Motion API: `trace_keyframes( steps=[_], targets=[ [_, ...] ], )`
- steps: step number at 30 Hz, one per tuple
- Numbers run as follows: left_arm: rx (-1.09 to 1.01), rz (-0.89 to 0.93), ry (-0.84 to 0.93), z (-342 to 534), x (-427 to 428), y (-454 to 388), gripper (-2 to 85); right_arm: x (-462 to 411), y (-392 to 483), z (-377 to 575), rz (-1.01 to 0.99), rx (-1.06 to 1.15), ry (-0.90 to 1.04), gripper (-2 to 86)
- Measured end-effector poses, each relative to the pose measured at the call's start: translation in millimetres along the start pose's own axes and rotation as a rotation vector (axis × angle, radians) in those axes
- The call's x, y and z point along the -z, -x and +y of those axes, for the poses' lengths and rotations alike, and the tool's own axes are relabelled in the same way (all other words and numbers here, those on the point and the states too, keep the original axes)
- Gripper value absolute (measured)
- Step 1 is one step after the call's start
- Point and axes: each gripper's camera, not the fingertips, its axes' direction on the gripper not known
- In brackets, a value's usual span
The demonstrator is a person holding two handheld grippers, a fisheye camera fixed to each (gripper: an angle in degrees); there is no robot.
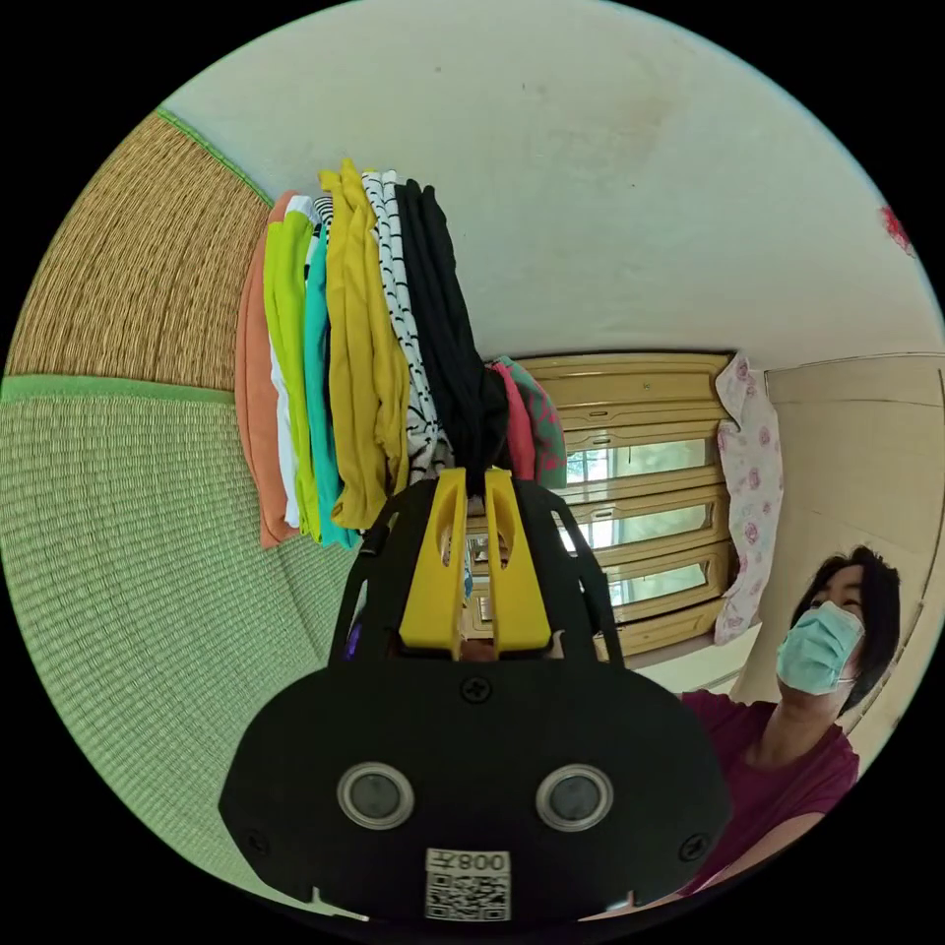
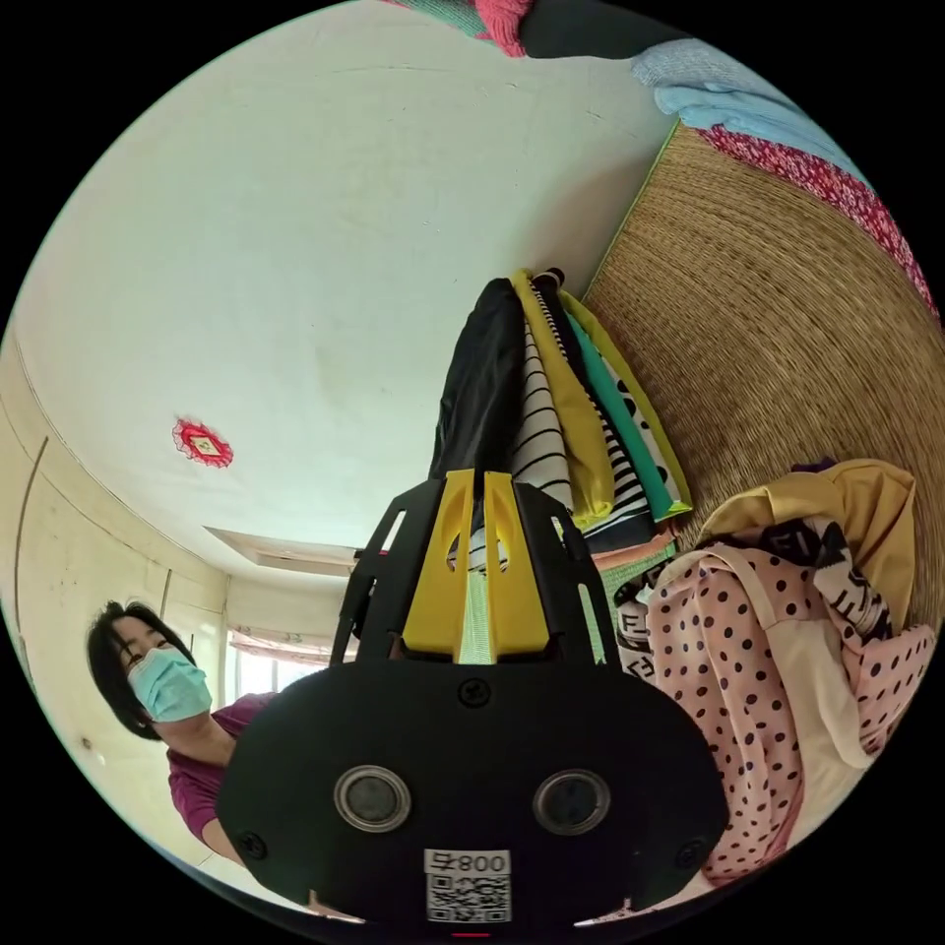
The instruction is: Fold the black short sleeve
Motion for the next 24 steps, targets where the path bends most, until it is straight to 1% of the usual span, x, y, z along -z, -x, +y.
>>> trace_keyframes(
  steps=[1,4,5,7,9,11,14,19,21,24],
  targets=[
    [-0.02,-0.028,0.021,4.3,-5.5,6.4,3.1,1.2,-0.2,-2.5,0.007,0.004,0.001,1.7],
    [-0.036,-0.038,0.047,14.5,-17.8,29.1,3.2,8.6,-0.2,-14.4,-0.006,0.022,-0.008,1.7],
    [-0.044,-0.077,0.064,17.7,-21.4,40.1,3.2,9.9,-1.6,-17.6,0.01,0.02,-0.008,1.7],
    [-0.028,-0.098,0.078,24.6,-23.5,61.0,3.2,8.2,-7.8,-21.1,0.049,-0.002,0.012,1.7],
    [-0.007,-0.085,0.053,32.8,-16.0,78.6,3.3,6.5,-12.8,-20.6,0.009,-0.012,0.011,1.6],
    [-0.011,-0.093,0.034,42.4,-5.2,90.9,3.3,2.9,-8.8,-18.8,0.016,0.006,0.019,1.6],
    [-0.029,-0.096,0.05,55.2,3.7,99.2,3.1,1.4,-3.2,-15.2,0.053,0.026,0.013,1.3],
    [-0.044,-0.116,0.061,90.4,28.7,100.8,1.6,16.0,0.3,2.6,0.088,0.017,-0.115,0.4],
    [-0.071,-0.091,0.041,100.1,43.2,92.5,0.9,18.4,17.7,17.6,0.103,0.07,-0.17,0.2],
    [-0.123,-0.07,-0.009,104.6,59.0,75.2,0.3,-0.2,50.3,34.5,0.179,0.174,-0.161,0.0]
  ],
)
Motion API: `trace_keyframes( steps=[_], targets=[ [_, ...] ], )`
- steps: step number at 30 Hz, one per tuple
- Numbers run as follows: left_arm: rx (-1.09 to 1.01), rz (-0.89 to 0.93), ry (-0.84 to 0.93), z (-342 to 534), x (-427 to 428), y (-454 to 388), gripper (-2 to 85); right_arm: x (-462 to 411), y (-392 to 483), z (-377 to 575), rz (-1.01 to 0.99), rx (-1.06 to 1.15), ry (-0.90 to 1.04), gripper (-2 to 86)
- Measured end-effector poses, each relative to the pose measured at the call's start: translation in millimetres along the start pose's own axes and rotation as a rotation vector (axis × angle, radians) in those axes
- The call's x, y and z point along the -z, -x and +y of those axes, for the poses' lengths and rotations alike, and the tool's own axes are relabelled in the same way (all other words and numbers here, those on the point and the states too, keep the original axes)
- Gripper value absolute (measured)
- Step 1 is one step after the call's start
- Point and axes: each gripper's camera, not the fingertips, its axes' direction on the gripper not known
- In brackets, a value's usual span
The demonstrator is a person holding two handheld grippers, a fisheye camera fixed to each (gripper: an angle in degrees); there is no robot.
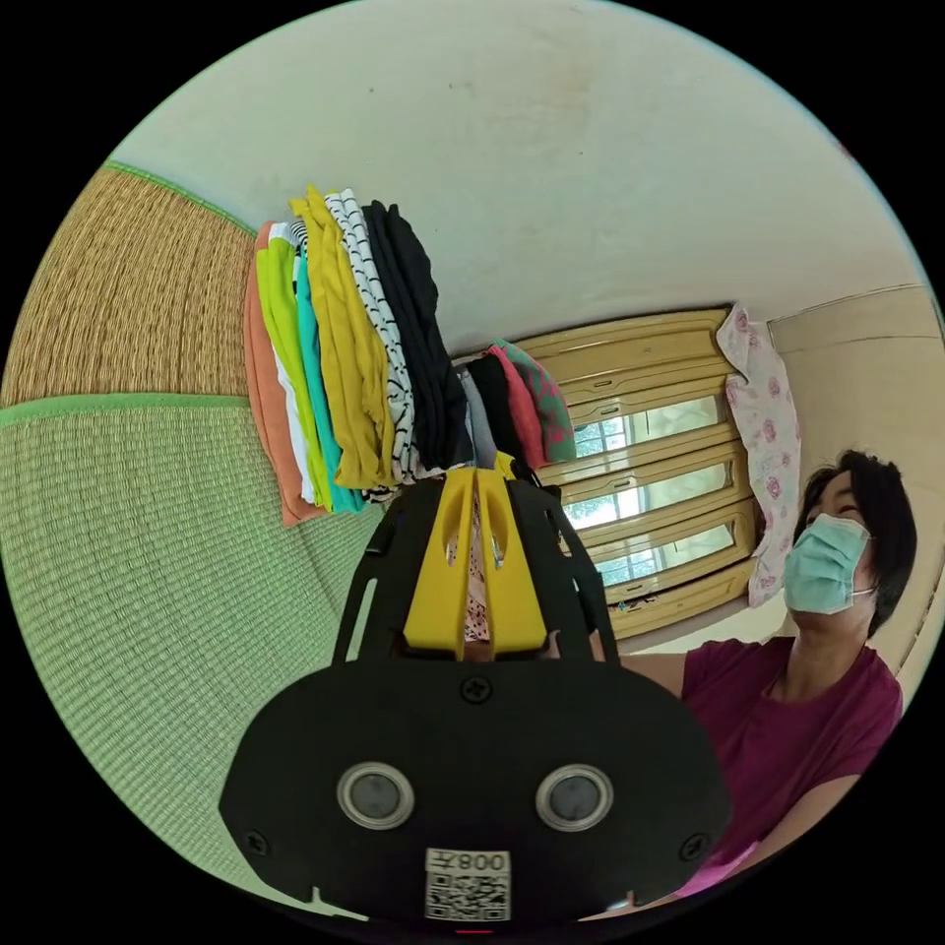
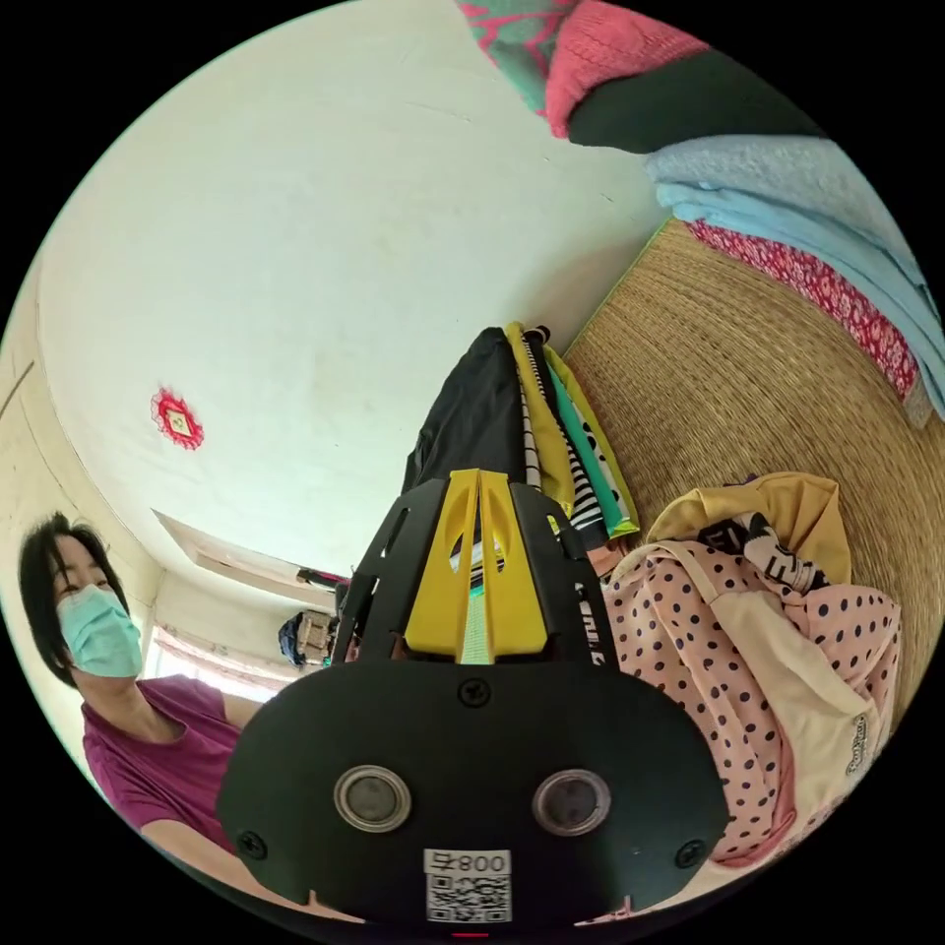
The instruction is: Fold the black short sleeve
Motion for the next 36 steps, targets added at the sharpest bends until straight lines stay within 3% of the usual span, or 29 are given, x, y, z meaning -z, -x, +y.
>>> trace_keyframes(
  steps=[7,12,18,24,32,36],
  targets=[
    [0.071,-0.023,0.037,10.7,-21.7,30.6,0.1,-68.1,19.3,13.9,0.241,0.059,0.16,0.0],
    [0.016,-0.048,0.043,41.6,-0.4,-1.4,0.1,-58.0,48.1,53.5,0.231,0.099,0.045,0.0],
    [0.018,-0.046,0.066,97.7,34.0,-27.8,0.0,-100.9,107.8,113.4,0.177,0.239,0.103,0.0],
    [-0.052,-0.132,0.207,214.1,83.6,-69.1,0.1,-147.1,141.2,220.7,0.139,0.302,0.208,0.0],
    [-0.118,-0.208,0.566,433.1,156.2,-113.5,0.1,-138.5,146.7,418.9,0.257,0.256,0.263,0.0],
    [-0.16,-0.193,0.591,496.4,204.3,-153.4,0.0,-120.0,153.3,509.6,0.315,0.214,0.236,0.0]
  ],
)
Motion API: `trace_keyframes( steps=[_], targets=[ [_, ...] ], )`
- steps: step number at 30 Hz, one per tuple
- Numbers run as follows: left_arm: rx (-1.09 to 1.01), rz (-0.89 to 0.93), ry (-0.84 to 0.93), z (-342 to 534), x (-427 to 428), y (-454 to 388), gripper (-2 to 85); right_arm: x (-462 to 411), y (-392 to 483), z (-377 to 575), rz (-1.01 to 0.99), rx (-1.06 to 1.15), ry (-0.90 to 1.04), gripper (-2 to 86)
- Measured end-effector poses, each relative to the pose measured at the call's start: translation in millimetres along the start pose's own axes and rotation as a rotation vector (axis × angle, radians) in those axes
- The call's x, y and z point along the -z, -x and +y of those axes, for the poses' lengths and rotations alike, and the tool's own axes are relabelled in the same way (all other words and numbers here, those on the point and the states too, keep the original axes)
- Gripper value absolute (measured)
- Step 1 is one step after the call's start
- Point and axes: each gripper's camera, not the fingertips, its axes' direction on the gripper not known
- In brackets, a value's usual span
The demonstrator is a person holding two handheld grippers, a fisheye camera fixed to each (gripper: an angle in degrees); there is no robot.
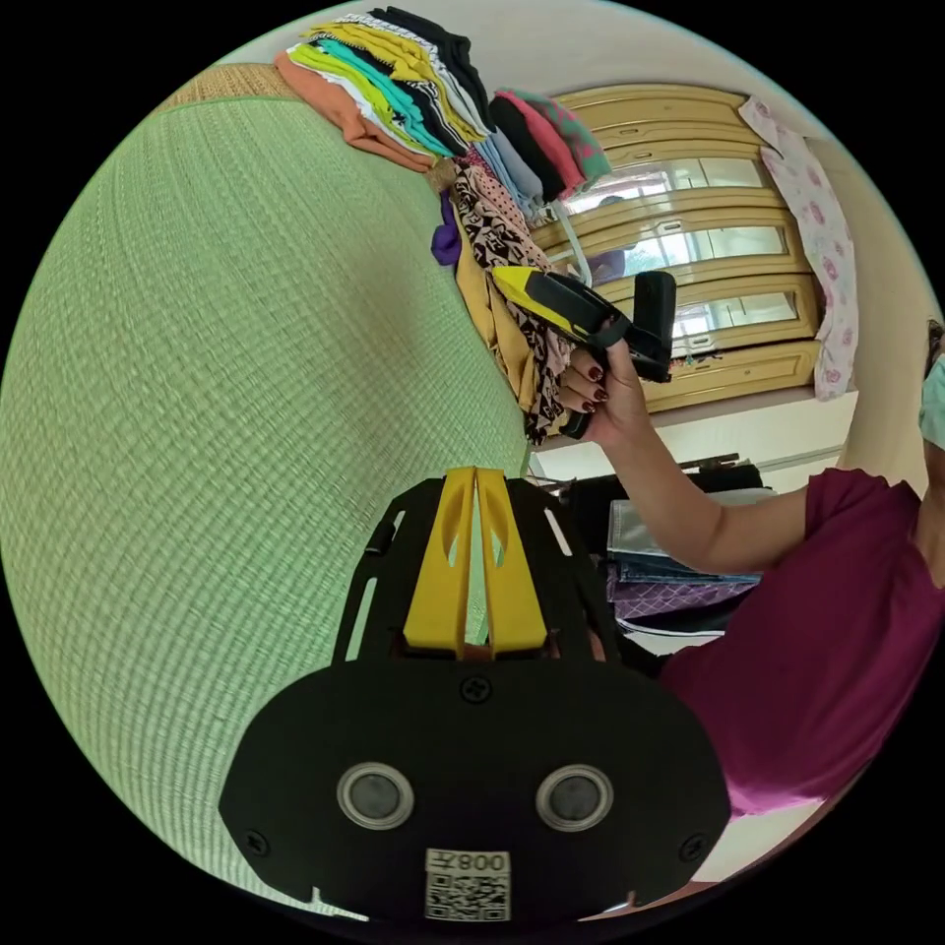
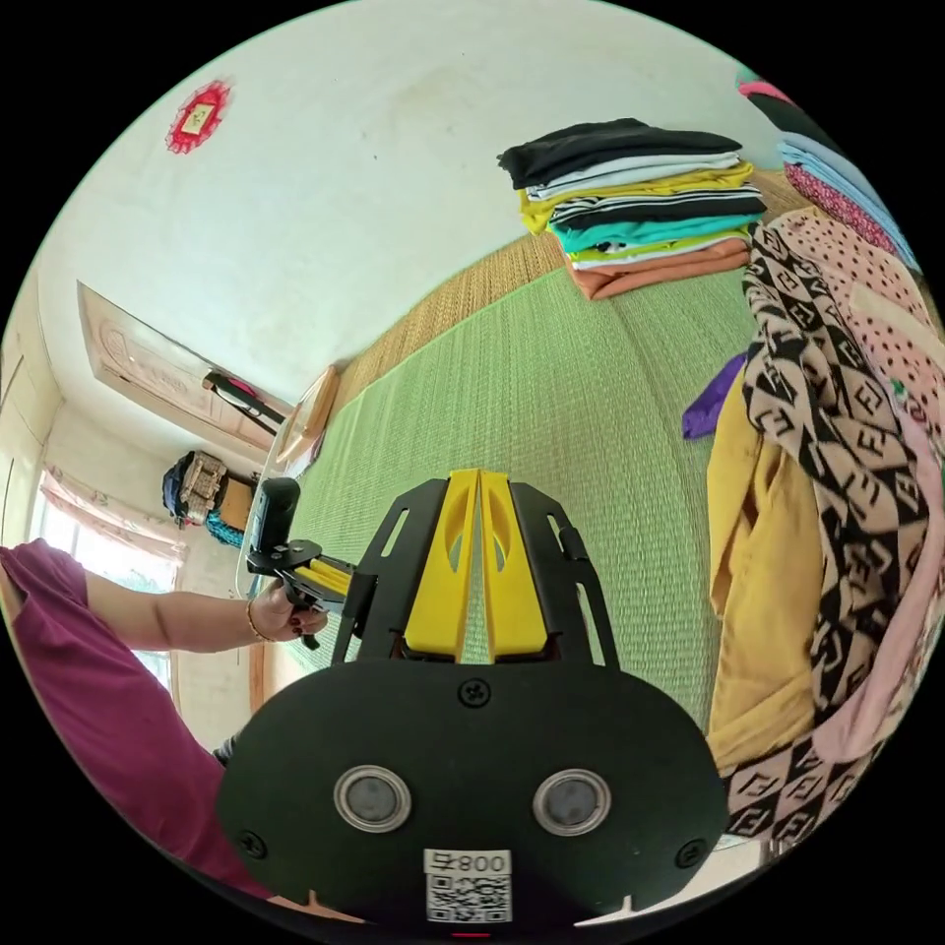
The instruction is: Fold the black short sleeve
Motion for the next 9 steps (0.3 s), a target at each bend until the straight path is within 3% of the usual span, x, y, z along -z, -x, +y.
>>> trace_keyframes(
  steps=[9],
  targets=[
    [-0.033,-0.036,-0.218,197.6,103.8,-178.6,0.1,73.6,104.9,143.4,-0.038,0.023,-0.193,0.4]
  ],
)
